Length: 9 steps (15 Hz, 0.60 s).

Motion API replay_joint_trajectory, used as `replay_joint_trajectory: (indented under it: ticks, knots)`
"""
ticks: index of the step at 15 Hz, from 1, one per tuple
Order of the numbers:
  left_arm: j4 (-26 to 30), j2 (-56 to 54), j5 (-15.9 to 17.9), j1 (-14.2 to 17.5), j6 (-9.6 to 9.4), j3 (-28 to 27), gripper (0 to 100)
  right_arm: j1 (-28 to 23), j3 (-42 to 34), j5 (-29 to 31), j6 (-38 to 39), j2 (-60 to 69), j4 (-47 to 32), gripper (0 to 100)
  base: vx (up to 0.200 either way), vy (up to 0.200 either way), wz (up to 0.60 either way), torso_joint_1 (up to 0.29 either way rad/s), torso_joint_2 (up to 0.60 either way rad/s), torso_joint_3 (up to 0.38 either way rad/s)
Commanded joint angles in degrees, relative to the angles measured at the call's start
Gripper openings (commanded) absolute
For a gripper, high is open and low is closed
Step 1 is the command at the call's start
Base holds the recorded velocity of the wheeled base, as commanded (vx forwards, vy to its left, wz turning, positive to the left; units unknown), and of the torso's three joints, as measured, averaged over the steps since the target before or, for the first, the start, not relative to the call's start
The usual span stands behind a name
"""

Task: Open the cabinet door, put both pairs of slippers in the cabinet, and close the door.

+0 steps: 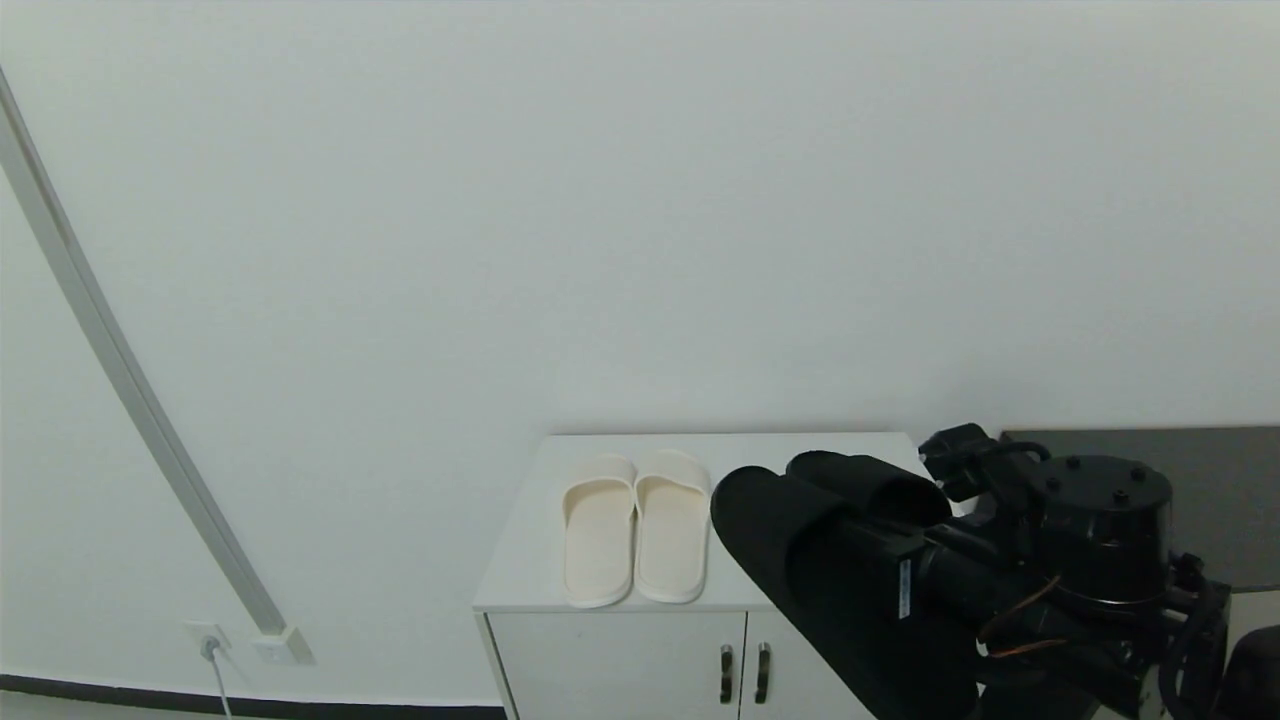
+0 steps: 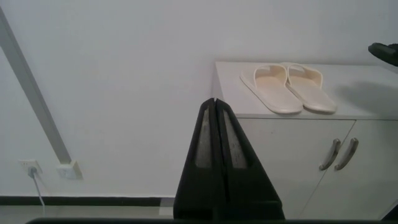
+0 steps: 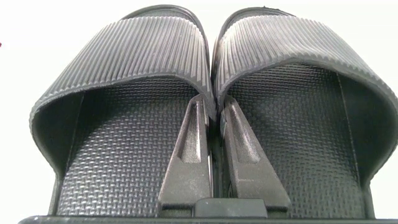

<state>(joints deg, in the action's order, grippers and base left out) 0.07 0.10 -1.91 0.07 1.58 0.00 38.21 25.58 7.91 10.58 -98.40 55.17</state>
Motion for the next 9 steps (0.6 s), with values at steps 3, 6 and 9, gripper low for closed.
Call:
replay_joint_trajectory:
  ticks: [3,6,9]
  knots:
    - [0.0,0.0,0.0,0.0,0.09,0.0,0,2.0,-1.7,0.0,-0.1,0.8,0.0,0,-0.133,0.000,0.00,0.002,0.00,0.002]
    - [0.0,0.0,0.0,0.0,0.09,0.0,0,2.5,-2.4,0.1,-0.1,0.9,0.1,0,-0.200,0.000,0.00,0.006,0.00,0.005]
    - [0.0,0.1,0.0,0.0,0.09,0.0,0,2.5,-2.5,0.0,-0.1,1.1,0.1,0,-0.200,0.000,0.00,-0.007,0.00,0.005]
